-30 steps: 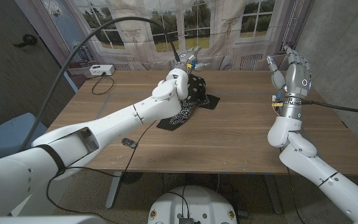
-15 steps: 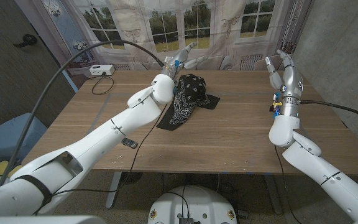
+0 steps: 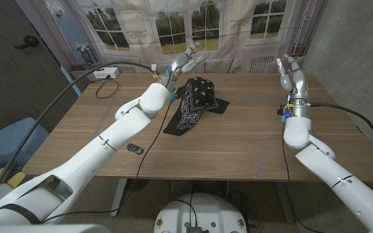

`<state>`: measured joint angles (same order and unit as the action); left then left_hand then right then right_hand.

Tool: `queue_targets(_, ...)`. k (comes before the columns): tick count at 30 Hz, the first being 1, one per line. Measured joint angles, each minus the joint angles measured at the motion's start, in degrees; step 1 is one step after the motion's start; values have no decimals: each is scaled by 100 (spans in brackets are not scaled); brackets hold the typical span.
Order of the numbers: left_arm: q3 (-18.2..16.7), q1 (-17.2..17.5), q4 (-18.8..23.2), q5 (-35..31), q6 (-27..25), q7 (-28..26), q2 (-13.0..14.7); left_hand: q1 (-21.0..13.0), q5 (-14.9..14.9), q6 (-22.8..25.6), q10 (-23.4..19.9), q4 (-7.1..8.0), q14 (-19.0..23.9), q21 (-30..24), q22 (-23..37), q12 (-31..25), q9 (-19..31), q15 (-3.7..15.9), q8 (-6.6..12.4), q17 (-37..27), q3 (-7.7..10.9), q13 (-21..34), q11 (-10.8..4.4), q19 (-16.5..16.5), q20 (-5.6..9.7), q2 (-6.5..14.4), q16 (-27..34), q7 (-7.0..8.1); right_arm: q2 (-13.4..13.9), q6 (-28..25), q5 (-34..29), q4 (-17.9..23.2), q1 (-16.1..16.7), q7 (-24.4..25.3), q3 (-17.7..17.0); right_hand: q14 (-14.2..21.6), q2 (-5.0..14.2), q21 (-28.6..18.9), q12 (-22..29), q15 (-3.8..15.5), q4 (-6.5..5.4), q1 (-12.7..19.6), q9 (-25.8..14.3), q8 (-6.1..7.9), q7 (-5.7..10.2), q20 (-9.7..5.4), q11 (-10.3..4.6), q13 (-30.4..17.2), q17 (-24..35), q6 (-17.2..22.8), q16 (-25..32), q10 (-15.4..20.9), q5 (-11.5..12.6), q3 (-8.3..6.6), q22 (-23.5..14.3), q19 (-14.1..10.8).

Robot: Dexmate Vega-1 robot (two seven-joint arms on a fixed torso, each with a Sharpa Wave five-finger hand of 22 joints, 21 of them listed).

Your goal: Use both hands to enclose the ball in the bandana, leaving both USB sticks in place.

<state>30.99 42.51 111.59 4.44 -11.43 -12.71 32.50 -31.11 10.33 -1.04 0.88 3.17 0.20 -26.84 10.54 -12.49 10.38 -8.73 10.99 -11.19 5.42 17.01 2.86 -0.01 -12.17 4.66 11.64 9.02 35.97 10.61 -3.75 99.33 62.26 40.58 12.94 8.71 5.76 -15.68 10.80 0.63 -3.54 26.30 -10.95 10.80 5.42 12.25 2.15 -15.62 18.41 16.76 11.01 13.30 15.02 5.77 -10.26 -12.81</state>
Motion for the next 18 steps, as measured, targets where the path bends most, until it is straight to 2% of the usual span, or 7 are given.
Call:
queue_targets(2, -64, 74, -34, 143, 147, 28, 15, 41, 0, 0, 0, 10, -19, 0, 0, 20, 0, -19, 0, 0, -10, -13, 0, -44, -1, -19, -21, 0, -65, 71, 91, -84, -43, -61, -14, -117, -8, 113, 0, 8, 0, -11, 4, 0, 0, -11, 0, 42, -50, 0, -22, 0, 0, 0, 8, 186)
queue_targets(5, -223, 253, -108, 460, 463, 102, 49, 101, 0, 30, 0, 32, -19, 38, 0, 20, 0, -19, 0, 0, -32, -29, 0, -43, 0, -19, -21, 30, -165, 135, 259, -180, -104, -149, -21, -323, 9, 353, 0, -8, 0, -80, 4, 0, 0, -19, -35, 124, -164, 0, -44, -35, -41, 0, 14, 624)
queue_targets(7, -285, 332, -132, 578, 579, 126, 70, 128, 0, 30, 0, 55, -19, 44, 0, 20, -12, -19, 0, 0, -56, -53, 0, -43, 0, -38, -21, 30, -208, 138, 322, -212, -132, -171, -23, -370, 8, 425, 0, -49, 0, -99, 4, 21, 0, -19, -42, 152, -193, 0, -44, -41, -41, 0, 14, 764)
queue_targets(13, -454, 558, -164, 1006, 952, 199, 141, 240, 0, 77, -31, 79, -29, 79, -1, 20, -27, -29, 0, 17, -80, -79, -31, -106, 0, -21, -20, 48, -348, 100, 427, -298, -238, -192, -1, -416, 7, 468, 24, -51, -25, -147, 4, 47, 0, -24, -42, 180, -243, 0, -44, -41, -62, 25, 14, 875)
queue_targets(14, -548, 686, -182, 1102, 1018, 212, 183, 252, 0, 85, -31, 107, -30, 79, 0, 20, -27, -29, 0, 26, -73, -80, -31, -106, 0, -34, -20, 41, -375, 42, 473, -321, -269, -209, 22, -437, 7, 468, 24, -30, -25, -147, 3, 47, 0, -24, -41, 199, -247, 0, -44, -41, -62, 24, 14, 875)
queue_targets(17, -548, 686, -182, 1279, 1130, 230, 183, 282, 0, 85, -31, 127, -29, 86, -1, 20, -27, -29, 0, 28, -79, -106, -31, -106, 0, -3, -20, 40, -430, 42, 473, -381, -353, -209, 83, -486, 8, 468, 24, 20, -25, -144, 3, 48, -4, -27, -41, 207, -273, 4, -44, -41, -62, 24, 14, 872)
queue_targets(18, -665, 839, -226, 1344, 1169, 237, 233, 291, 0, 85, -31, 127, -29, 101, -1, 20, -27, -29, 0, 28, -79, -106, -31, -106, 0, -12, -20, 40, -448, 42, 473, -406, -387, -209, 110, -486, 8, 468, 24, 20, -25, -144, 3, 48, -21, -49, -41, 209, -285, 23, -44, -41, -62, 24, 14, 850)
